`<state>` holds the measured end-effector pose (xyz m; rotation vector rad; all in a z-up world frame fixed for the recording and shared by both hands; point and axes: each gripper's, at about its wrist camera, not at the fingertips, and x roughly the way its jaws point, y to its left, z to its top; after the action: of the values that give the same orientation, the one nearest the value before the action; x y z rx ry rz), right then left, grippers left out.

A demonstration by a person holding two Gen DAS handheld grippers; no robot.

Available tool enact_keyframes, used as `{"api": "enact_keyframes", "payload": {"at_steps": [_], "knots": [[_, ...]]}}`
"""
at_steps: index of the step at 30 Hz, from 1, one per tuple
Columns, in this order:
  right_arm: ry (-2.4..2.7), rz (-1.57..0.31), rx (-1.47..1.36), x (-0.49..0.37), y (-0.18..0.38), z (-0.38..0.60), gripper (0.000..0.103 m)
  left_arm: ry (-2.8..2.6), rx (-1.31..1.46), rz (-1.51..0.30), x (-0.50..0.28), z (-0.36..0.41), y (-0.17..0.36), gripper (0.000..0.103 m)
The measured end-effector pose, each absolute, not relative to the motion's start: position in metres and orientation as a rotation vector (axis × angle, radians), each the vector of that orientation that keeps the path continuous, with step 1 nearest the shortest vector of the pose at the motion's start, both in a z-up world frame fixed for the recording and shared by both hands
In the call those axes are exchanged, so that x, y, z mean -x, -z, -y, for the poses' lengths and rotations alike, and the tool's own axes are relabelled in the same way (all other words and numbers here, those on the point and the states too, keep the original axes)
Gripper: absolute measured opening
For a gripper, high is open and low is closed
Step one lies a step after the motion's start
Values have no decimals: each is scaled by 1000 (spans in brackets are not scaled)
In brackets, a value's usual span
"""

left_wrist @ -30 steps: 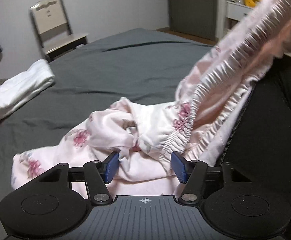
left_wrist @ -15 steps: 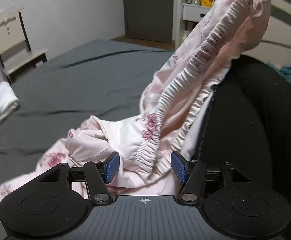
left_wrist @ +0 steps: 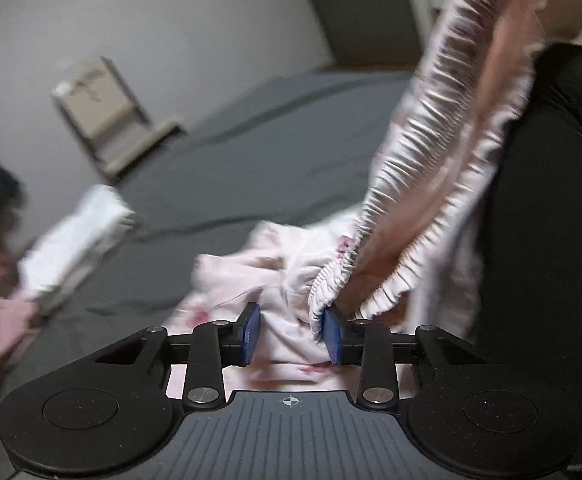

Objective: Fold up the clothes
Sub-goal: 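Lift the waistband again with both grippers, holding it stretched apart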

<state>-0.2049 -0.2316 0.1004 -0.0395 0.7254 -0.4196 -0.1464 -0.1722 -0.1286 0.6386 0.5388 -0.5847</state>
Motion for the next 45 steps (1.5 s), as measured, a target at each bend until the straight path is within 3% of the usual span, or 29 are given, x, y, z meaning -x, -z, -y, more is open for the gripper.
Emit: {"api": "enact_keyframes", "payload": {"at_steps": [13,19,29,30,31,34,40,45], "knots": [[440,-726,30,216,-101,236,10,546,-526,-489,137,156,100,35],[440,-725,29,224,-102,237,11,610,-629,-403,145,162,101,35],[445,-725,22,227,-101,238,11,650,-646,-535,137,183,121,35],[445,-725,21,227,-101,238,11,646,-644,-535,136,184,121,34],[445,-724,21,227,-101,238,11,644,-642,-537,134,184,121,24],[446,-724,20,228,-101,238,11,639,-639,-542,132,181,121,11],[454,-736,24,228,-96,240,11,584,-574,-503,140,158,106,7],[434,-758,84,228,-89,232,10,489,-426,-431,136,107,59,6]]}}
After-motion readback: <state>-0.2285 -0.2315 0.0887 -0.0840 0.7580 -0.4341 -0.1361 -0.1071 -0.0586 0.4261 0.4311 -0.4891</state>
